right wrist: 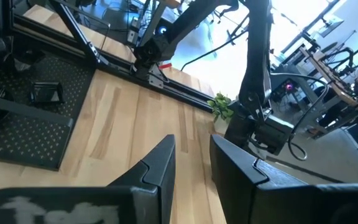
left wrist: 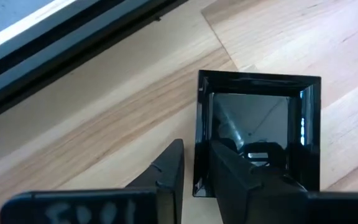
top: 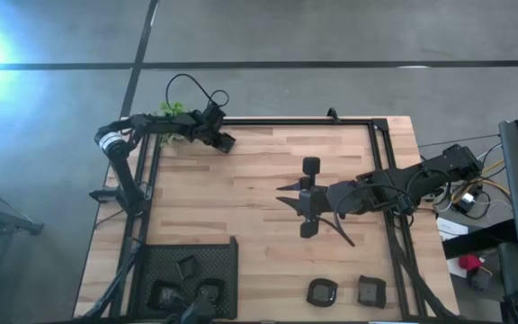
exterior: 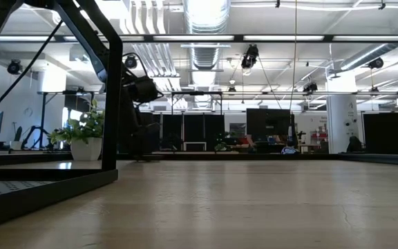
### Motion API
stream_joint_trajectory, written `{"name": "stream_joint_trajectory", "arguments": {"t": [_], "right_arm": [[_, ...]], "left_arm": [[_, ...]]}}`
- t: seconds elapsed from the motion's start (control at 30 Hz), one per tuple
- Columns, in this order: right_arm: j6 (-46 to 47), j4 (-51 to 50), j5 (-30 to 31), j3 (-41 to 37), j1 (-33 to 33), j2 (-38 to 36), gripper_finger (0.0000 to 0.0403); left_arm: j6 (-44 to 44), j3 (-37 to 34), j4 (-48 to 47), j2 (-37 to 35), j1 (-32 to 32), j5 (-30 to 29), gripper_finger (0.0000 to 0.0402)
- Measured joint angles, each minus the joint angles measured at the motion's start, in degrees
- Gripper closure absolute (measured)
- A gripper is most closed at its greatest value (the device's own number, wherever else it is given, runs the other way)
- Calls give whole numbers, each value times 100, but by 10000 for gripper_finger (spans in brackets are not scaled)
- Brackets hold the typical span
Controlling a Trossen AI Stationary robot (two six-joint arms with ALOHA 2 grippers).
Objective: Pick & Place Mini shaped plates
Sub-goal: Stack the square plate on top of the square plate on the shelf
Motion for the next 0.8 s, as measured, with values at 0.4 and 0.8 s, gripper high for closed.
{"name": "stream_joint_trajectory", "arguments": {"t": [0.4,0.8], "right_arm": [[-10,2,2,0,-2,0,307],[48,2,-1,0,-2,0,307]], "left_arm": [[11,-7,-108,-79,0,98,393],[182,-14,-773,-871,-169,91,401]]}}
